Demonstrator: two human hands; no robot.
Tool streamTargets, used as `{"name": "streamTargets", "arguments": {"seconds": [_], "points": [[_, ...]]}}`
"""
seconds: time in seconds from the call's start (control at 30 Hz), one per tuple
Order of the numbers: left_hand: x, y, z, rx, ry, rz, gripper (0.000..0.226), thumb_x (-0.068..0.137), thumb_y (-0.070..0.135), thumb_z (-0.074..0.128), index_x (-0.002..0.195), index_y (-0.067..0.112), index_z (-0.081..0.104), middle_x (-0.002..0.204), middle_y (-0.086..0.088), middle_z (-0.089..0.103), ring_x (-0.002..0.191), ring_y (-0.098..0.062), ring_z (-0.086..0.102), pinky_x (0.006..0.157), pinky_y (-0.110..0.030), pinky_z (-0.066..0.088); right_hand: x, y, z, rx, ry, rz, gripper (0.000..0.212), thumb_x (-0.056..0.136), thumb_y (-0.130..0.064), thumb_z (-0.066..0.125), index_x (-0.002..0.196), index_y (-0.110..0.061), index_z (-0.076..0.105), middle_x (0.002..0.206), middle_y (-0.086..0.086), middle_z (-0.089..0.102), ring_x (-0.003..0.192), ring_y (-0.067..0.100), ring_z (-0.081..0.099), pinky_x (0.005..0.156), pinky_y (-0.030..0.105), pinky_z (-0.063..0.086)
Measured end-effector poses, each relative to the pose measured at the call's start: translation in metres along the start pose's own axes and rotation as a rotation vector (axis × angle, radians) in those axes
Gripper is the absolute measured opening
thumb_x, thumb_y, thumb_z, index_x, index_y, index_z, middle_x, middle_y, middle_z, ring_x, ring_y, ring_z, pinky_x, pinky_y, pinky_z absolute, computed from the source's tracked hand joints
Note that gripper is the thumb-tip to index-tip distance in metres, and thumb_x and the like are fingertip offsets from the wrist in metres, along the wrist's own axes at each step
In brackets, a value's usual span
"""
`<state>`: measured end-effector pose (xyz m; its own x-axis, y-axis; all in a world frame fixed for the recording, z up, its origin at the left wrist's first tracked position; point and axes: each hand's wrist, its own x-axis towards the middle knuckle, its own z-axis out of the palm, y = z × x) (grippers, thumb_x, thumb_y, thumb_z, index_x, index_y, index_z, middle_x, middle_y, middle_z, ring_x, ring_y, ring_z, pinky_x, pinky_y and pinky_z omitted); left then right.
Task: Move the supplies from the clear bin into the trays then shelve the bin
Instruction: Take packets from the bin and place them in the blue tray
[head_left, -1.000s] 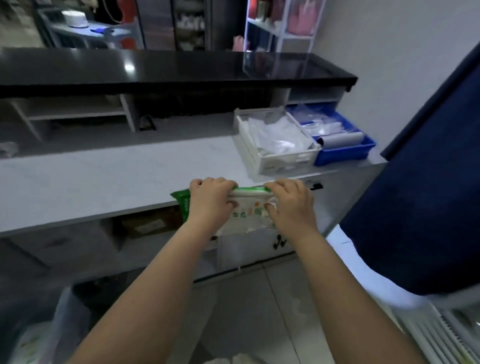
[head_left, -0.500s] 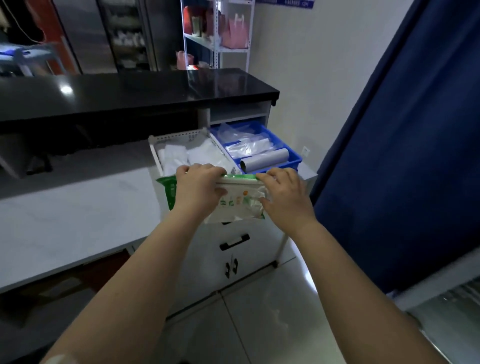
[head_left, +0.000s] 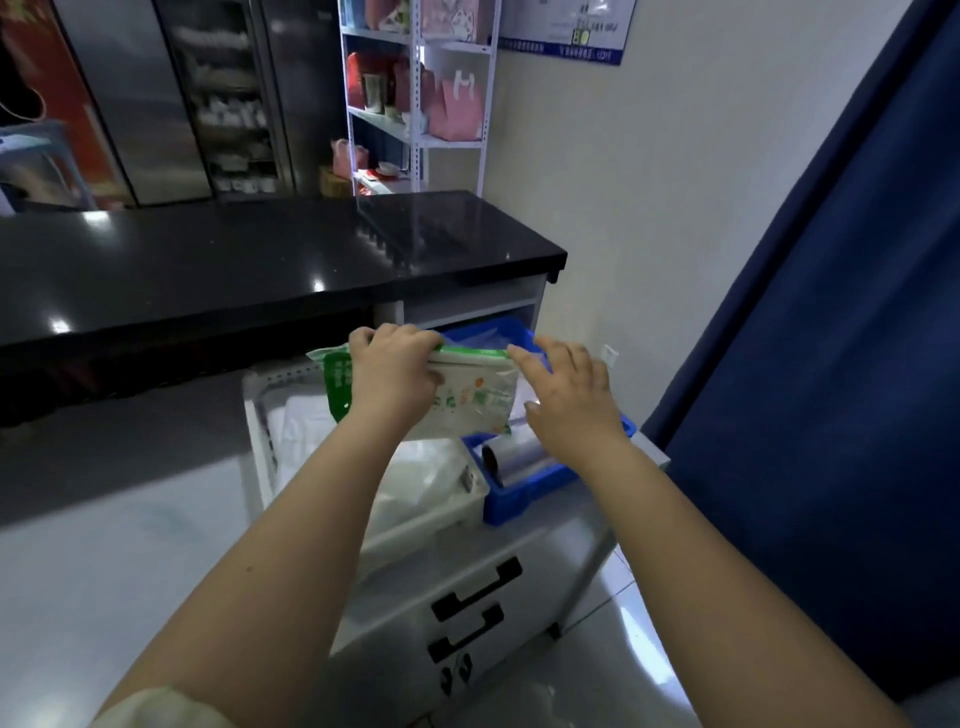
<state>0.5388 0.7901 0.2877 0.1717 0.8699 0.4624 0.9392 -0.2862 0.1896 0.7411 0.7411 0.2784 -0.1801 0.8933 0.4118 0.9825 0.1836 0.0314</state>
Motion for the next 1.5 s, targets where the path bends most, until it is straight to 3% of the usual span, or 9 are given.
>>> {"name": "streamTargets", "arguments": {"seconds": [0.2, 0.33, 0.53, 0.7, 1.03, 1.17, 1.3, 1.4, 1.5], "points": [[0.08, -0.019, 0.048, -0.027, 0.028, -0.035, 0.034, 0.078, 0.025, 0.068, 0.111, 0.029, 0.064, 0.107, 0.004, 0.064, 0.103, -0.023, 0.051, 0.09, -0.04, 0.023, 0.07, 0.036, 0.041, 0.056, 0.001, 0.053, 0.065, 0.086, -0.013, 0.058, 0.144, -0.023, 0.032, 0.146, 0.008, 0.036, 0.128, 0.03, 0.034, 0.105, 0.044, 0.029], [0.106, -0.023, 0.077, -0.008, 0.081, -0.063, 0.033, 0.078, 0.022, 0.07, 0.111, 0.026, 0.065, 0.109, 0.004, 0.066, 0.103, -0.023, 0.053, 0.089, -0.04, 0.024, 0.096, 0.06, 0.071, 0.131, 0.042, 0.015, 0.06, 0.081, -0.006, 0.061, 0.138, -0.015, 0.045, 0.132, 0.014, 0.052, 0.116, 0.034, 0.048, 0.096, 0.047, 0.039], [0.132, -0.028, 0.108, 0.087, 0.157, -0.133, 0.037, 0.071, 0.013, 0.072, 0.107, 0.021, 0.068, 0.102, 0.0, 0.069, 0.097, -0.026, 0.056, 0.084, -0.039, 0.024, 0.151, 0.099, 0.121, 0.265, 0.002, -0.089, 0.054, 0.084, -0.006, 0.061, 0.135, -0.013, 0.048, 0.114, 0.012, 0.059, 0.1, 0.032, 0.053, 0.086, 0.044, 0.044], [0.137, -0.022, 0.121, 0.17, 0.18, -0.283, 0.039, 0.07, 0.013, 0.073, 0.109, 0.021, 0.068, 0.102, 0.0, 0.069, 0.095, -0.026, 0.057, 0.083, -0.038, 0.024, 0.192, 0.125, 0.16, 0.396, -0.121, -0.238, 0.043, 0.083, -0.002, 0.058, 0.125, -0.008, 0.058, 0.116, 0.012, 0.06, 0.102, 0.034, 0.053, 0.084, 0.043, 0.044], [0.126, -0.013, 0.128, 0.333, 0.329, -0.426, 0.041, 0.067, 0.016, 0.063, 0.107, 0.023, 0.068, 0.101, 0.003, 0.069, 0.096, -0.021, 0.056, 0.084, -0.038, 0.027, 0.249, 0.141, 0.234, 0.466, -0.297, -0.471, 0.044, 0.084, -0.005, 0.057, 0.126, -0.017, 0.057, 0.121, 0.006, 0.056, 0.107, 0.028, 0.047, 0.084, 0.038, 0.04], [0.127, -0.012, 0.129, 0.333, 0.327, -0.445, 0.041, 0.068, 0.017, 0.064, 0.108, 0.024, 0.068, 0.103, 0.004, 0.069, 0.097, -0.02, 0.057, 0.085, -0.038, 0.027, 0.256, 0.123, 0.256, 0.399, -0.441, -0.572, 0.047, 0.083, -0.028, 0.062, 0.128, -0.023, 0.051, 0.117, 0.007, 0.055, 0.103, 0.03, 0.048, 0.075, 0.034, 0.035], [0.133, -0.01, 0.132, 0.316, 0.302, -0.423, 0.04, 0.068, 0.018, 0.064, 0.107, 0.022, 0.068, 0.103, 0.003, 0.069, 0.096, -0.023, 0.059, 0.085, -0.039, 0.027, 0.261, 0.108, 0.266, 0.391, -0.572, -0.543, 0.047, 0.085, -0.046, 0.059, 0.126, -0.026, 0.049, 0.119, 0.008, 0.057, 0.107, 0.032, 0.051, 0.082, 0.04, 0.042], [0.135, -0.012, 0.133, 0.298, 0.28, -0.42, 0.039, 0.07, 0.02, 0.063, 0.109, 0.022, 0.068, 0.104, 0.002, 0.069, 0.097, -0.023, 0.059, 0.085, -0.039, 0.028, 0.26, 0.107, 0.268, 0.516, -0.564, -0.456, 0.04, 0.093, -0.049, 0.045, 0.127, -0.027, 0.051, 0.118, 0.008, 0.058, 0.107, 0.031, 0.05, 0.081, 0.04, 0.04], [0.136, -0.016, 0.135, 0.292, 0.273, -0.42, 0.039, 0.071, 0.017, 0.067, 0.109, 0.021, 0.068, 0.105, 0.001, 0.07, 0.098, -0.024, 0.059, 0.086, -0.04, 0.028, 0.257, 0.112, 0.267, 0.602, -0.543, -0.431, 0.048, 0.086, -0.056, 0.05, 0.127, -0.029, 0.052, 0.117, 0.006, 0.058, 0.106, 0.03, 0.05, 0.084, 0.04, 0.039]]}}
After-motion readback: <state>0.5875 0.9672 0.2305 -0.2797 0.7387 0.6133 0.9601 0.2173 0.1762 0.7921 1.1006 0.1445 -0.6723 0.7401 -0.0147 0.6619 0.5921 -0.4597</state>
